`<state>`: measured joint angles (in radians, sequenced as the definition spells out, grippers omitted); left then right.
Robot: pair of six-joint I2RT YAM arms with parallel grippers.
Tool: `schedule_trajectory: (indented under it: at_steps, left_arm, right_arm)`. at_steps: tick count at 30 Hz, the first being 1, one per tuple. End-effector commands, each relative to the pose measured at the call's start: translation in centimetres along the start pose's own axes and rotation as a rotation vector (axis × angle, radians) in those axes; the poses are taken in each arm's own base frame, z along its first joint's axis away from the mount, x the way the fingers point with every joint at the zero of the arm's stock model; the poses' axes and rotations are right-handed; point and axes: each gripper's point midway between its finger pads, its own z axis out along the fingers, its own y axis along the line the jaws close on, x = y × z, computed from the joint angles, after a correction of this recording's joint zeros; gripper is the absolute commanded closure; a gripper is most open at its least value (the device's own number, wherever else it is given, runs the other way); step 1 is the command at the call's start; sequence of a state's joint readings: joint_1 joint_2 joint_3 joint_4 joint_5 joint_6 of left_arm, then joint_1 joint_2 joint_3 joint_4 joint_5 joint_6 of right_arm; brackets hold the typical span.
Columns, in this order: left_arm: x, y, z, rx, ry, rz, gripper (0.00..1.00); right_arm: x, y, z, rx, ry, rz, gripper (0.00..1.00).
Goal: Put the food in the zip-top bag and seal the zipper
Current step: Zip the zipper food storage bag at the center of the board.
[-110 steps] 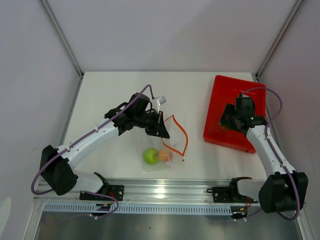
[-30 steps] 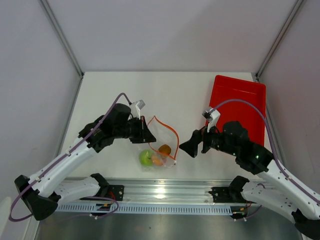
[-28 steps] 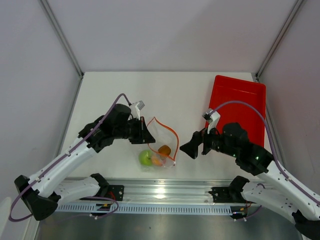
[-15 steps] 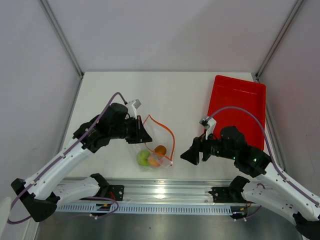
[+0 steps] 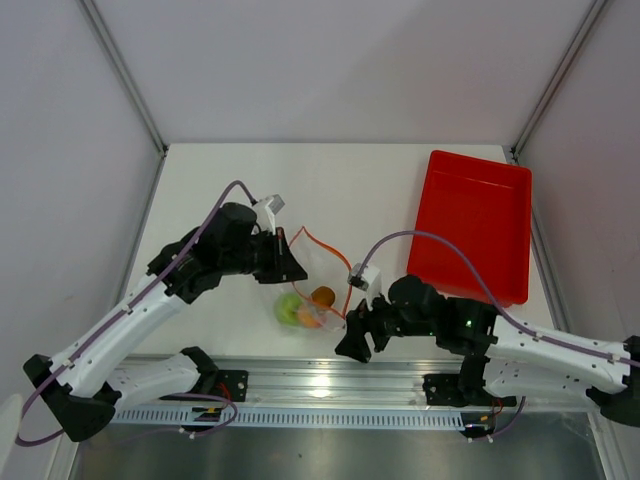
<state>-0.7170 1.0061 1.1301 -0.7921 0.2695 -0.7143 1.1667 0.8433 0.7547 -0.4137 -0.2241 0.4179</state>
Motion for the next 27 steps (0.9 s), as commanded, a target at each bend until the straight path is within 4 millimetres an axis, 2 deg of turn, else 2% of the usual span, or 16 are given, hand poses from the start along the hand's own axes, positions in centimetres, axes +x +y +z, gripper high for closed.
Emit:
schedule_trajectory:
  at_steps: [1,4,5,9,11,16,17,19,23,27]
  left_arm:
    - [-1.4,-2.3,-0.5,0.089,-0.040,0.051,0.99]
    - [-1.1,-2.5,-0.3,0.109,-0.031,0.052,0.99]
    - [-1.1,-2.6,-0.3,0.118,-0.032,0.055,0.99]
    - [-0.5,-2.2,0.2,0.124,-0.018,0.056,0.99]
    - [-0.5,-2.2,0.3,0.129,-0.021,0.058,1.00]
    - [0.0,-1.8,1.0,0.138,-0.010,0.061,1.00]
    - [0.0,-1.7,1.0,0.138,-0.010,0.061,1.00]
    - [0.2,-1.5,1.3,0.136,-0.011,0.063,1.00]
    - [0.3,-0.6,1.7,0.107,-0.018,0.069,0.99]
    - [-0.2,0.4,1.4,0.051,-0.050,0.095,0.99]
  right_arm:
    - [-3.1,-0.6,1.4,0.124,-0.121,-0.052,0.27]
    - [-4.0,-2.7,2.8,0.260,-0.162,-0.076,0.29]
    - [-3.8,-3.1,3.5,0.288,-0.151,-0.092,0.32]
    - [-5.2,-4.5,4.0,0.389,-0.202,-0.100,0.46]
    - [-6.1,-5.0,3.6,0.433,-0.231,-0.105,0.50]
    - [-6.9,-5.9,3.0,0.495,-0.258,-0.125,0.67]
    - [-7.0,-6.1,2.8,0.510,-0.263,-0.129,0.74]
    - [-7.1,-6.4,2.6,0.529,-0.264,-0.140,0.79]
    - [-7.5,-7.3,2.0,0.566,-0.264,-0.152,0.98]
    - [-7.5,-8.0,1.8,0.568,-0.247,-0.161,1.00]
